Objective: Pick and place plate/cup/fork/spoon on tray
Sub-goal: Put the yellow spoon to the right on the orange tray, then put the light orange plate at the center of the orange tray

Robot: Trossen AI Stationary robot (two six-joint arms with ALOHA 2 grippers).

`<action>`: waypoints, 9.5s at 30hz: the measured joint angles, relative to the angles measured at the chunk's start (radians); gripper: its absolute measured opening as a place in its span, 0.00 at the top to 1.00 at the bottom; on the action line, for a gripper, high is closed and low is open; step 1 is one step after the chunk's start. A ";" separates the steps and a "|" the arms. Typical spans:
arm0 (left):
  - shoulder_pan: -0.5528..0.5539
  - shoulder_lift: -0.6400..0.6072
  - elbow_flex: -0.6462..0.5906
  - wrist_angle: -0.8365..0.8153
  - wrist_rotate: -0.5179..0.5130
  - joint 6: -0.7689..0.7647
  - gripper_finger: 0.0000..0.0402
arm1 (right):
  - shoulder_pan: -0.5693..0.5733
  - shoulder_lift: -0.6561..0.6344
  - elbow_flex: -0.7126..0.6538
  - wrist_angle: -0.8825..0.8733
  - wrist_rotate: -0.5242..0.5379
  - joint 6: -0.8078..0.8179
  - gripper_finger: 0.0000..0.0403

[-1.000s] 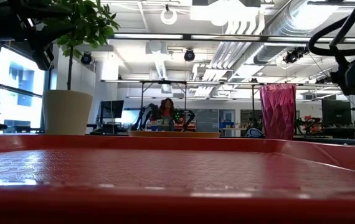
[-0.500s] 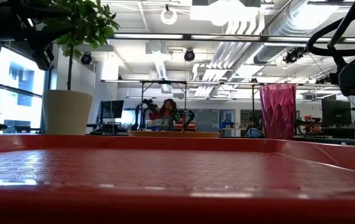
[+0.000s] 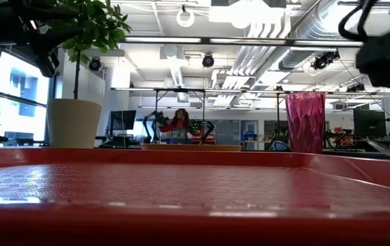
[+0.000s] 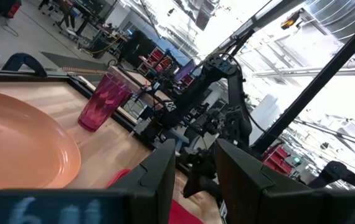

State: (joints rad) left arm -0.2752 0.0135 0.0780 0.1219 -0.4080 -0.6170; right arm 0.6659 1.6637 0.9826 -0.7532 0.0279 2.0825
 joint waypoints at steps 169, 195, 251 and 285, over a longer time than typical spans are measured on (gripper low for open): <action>0.000 0.378 0.337 -0.126 0.074 0.717 0.67 | -0.234 0.049 0.372 0.073 0.547 -0.268 0.73; 0.178 0.936 0.646 -0.239 0.095 0.987 0.64 | -0.279 -0.293 0.372 0.081 0.836 -0.691 0.73; 0.434 1.690 0.781 -0.273 0.238 1.075 0.64 | -0.418 -0.342 0.371 0.028 0.603 -0.897 0.73; 0.490 1.696 0.781 -0.276 0.308 1.080 0.99 | -0.418 -0.342 0.371 0.016 0.604 -0.897 0.73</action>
State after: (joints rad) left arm 0.2150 1.7096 0.8589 -0.1543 -0.0998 0.4625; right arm 0.2481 1.3220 1.3537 -0.7376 0.6315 1.1851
